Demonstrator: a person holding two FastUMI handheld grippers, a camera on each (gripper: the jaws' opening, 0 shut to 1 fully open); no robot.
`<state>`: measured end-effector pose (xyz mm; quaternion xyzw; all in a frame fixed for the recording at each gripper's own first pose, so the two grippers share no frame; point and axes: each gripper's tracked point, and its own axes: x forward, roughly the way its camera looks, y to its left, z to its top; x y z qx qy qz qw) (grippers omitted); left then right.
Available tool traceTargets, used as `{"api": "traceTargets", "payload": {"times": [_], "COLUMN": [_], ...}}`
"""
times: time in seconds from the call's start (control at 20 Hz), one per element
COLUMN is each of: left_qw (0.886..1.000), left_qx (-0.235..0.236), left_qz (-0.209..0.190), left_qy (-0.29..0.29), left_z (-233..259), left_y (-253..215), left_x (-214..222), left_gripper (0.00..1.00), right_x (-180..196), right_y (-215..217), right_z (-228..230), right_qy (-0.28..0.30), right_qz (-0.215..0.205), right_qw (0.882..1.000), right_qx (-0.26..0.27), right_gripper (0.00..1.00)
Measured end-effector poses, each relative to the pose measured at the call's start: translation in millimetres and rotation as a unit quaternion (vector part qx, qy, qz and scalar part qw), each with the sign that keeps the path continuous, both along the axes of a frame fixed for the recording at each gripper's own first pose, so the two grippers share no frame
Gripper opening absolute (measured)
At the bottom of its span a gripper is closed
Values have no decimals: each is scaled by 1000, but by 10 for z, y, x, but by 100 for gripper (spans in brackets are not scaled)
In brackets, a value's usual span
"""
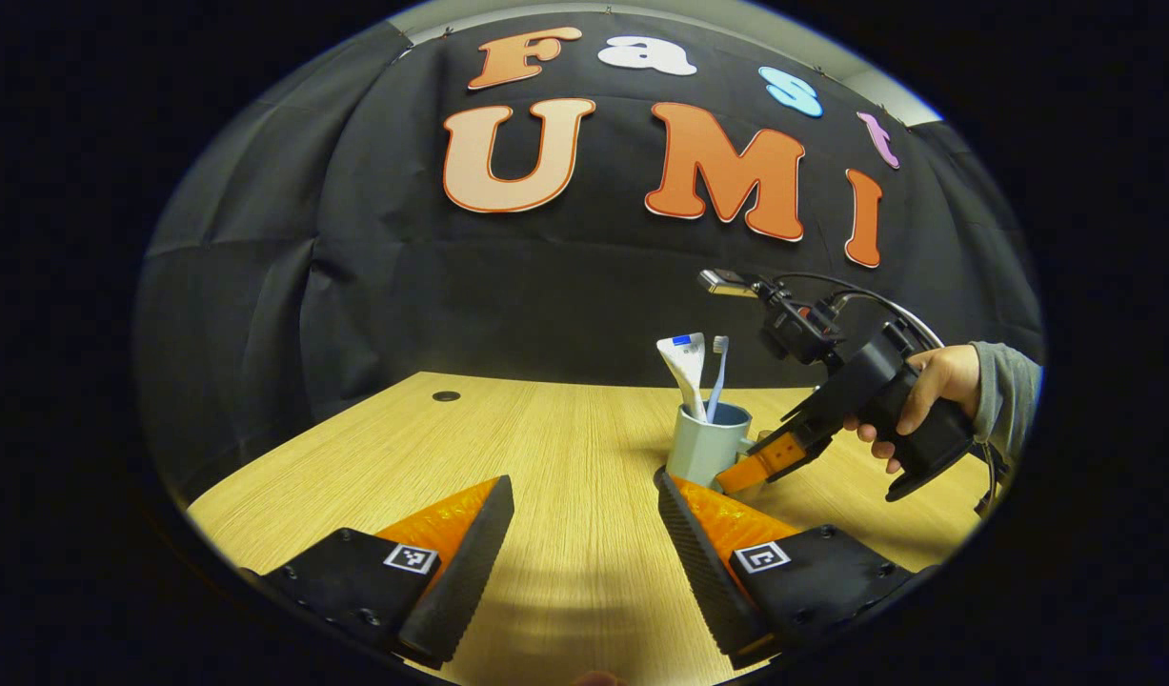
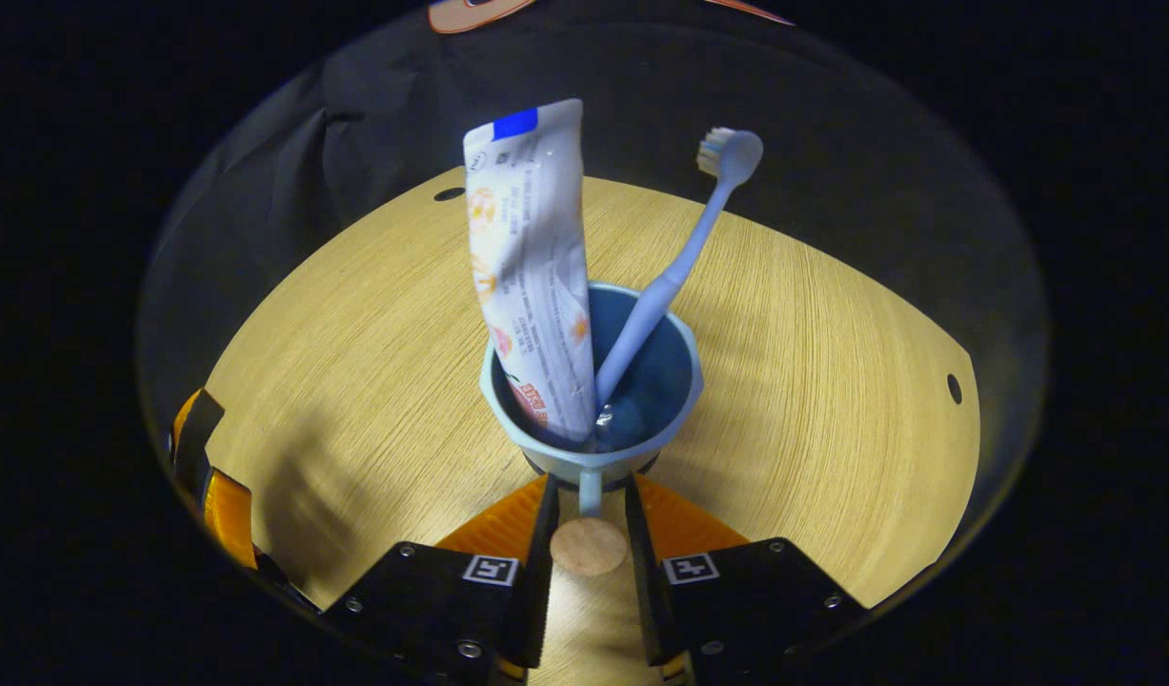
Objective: Put the toothbrush and toothpaste on the desktop into the cup, then pick up the cup and place it on the coaster on the desktop.
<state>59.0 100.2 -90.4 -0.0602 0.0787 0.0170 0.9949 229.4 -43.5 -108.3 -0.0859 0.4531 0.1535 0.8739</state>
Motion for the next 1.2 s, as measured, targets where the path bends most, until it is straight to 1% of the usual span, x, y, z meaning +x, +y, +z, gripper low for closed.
{"api": "traceTargets", "payload": {"times": [0.1, 0.2, 0.25, 0.3, 0.35, 0.4, 0.55, 0.7, 0.75, 0.8, 0.85, 0.9, 0.95, 1.1, 1.2], "left_qw": [1000, 1000, 1000, 1000, 1000, 1000, 999, 998, 997, 997, 997, 996, 996, 994, 993], "left_qx": [1, 4, 6, 9, 13, 16, 25, 33, 35, 36, 38, 39, 40, 41, 44], "left_qz": [0, 0, -1, -2, -4, -5, -9, -11, -12, -14, -17, -18, -20, -29, -31], "left_qy": [-2, -8, -11, -14, -18, -22, -36, -54, -61, -67, -70, -75, -80, -93, -109], "left_z": [8, 45, 62, 84, 98, 127, 197, 349, 401, 446, 495, 554, 606, 680, 759], "left_y": [0, -4, -3, -12, -16, -18, -17, -86, -116, -150, -187, -227, -290, -432, -496], "left_x": [1, -6, -11, -19, -27, -27, -50, -5, 25, 44, 16, -9, -22, -43, -28], "left_gripper": [97, 97, 97, 97, 96, 97, 97, 97, 97, 97, 97, 97, 97, 97, 97], "right_x": [-10, -38, -52, -62, -90, -112, -236, -311, -335, -363, -441, -497, -532, -631, -708], "right_y": [9, 5, 0, -35, -69, -104, -232, -450, -531, -589, -664, -729, -793, -993, -1145], "right_z": [54, 181, 290, 375, 492, 608, 970, 1237, 1316, 1380, 1440, 1486, 1499, 1609, 1586], "right_qy": [-17, -36, -51, -67, -86, -105, -154, -209, -228, -245, -256, -268, -277, -322, -343], "right_qz": [3, -6, -10, -13, -17, -18, -23, -35, -41, -46, -52, -57, -65, -80, -82], "right_qw": [1000, 999, 998, 996, 994, 992, 982, 969, 964, 959, 955, 950, 946, 931, 925], "right_qx": [4, 26, 39, 50, 61, 73, 110, 128, 133, 138, 144, 150, 155, 155, 140], "right_gripper": [51, 56, 57, 64, 65, 63, 68, 74, 70, 78, 79, 75, 81, 81, 82]}}
